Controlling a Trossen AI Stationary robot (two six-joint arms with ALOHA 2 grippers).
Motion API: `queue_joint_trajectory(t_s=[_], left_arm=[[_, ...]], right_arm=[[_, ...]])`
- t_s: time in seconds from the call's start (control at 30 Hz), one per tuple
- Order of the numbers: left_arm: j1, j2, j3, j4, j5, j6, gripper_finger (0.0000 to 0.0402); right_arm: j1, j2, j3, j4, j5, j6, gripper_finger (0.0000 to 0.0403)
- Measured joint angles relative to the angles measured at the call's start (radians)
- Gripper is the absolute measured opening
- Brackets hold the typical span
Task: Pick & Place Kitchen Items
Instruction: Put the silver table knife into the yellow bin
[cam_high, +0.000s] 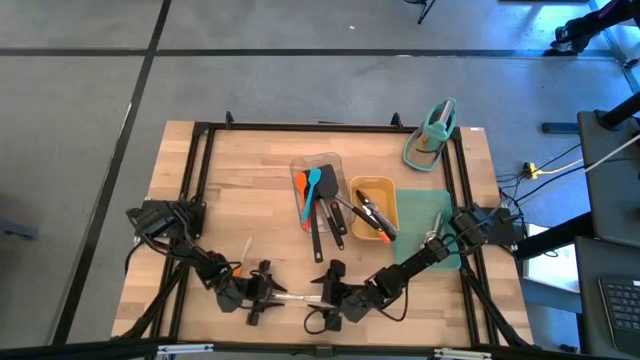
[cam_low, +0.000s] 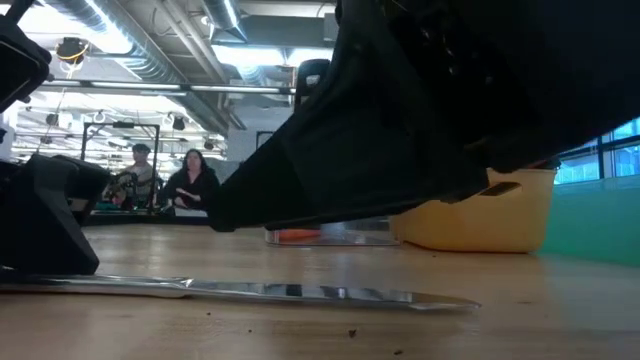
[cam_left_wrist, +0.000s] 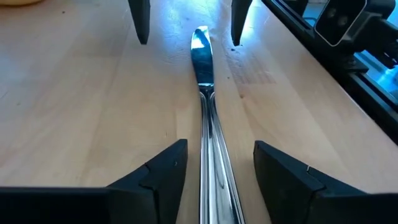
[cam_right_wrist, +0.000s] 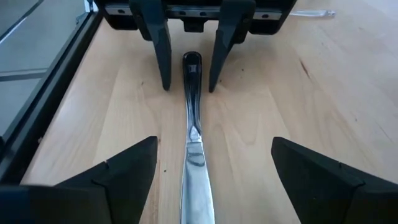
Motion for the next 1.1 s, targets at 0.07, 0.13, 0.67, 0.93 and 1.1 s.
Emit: queue_joint_trajectory(t_s=[0.07, 0.13, 0.67, 0.93, 1.1], left_arm=[[-0.003, 0.001, -0.003, 0.001, -0.003, 0.001, 0.0176], [-0.003, 0.002, -0.003, 0.001, -0.01, 0.01, 0.017], [-0.002, 0.004, -0.006, -0.01, -0.024, -0.014, 0.0118], [-0.002, 0.004, -0.007, -0.015, -0.039, -0.015, 0.0082], [-0.003, 0.004, -0.007, -0.016, -0.051, -0.002, 0.007]], right_arm=[[0.0, 0.0, 0.0, -0.004, 0.0, 0.0, 0.0319], [0.0, 0.0, 0.0, -0.011, 0.0, 0.0, 0.0319], [0.0, 0.0, 0.0, -0.022, -0.032, 0.018, 0.0319], [0.0, 0.0, 0.0, -0.022, -0.046, 0.037, 0.0319], [0.0, -0.001, 0.0, -0.023, -0.06, 0.077, 0.0319]])
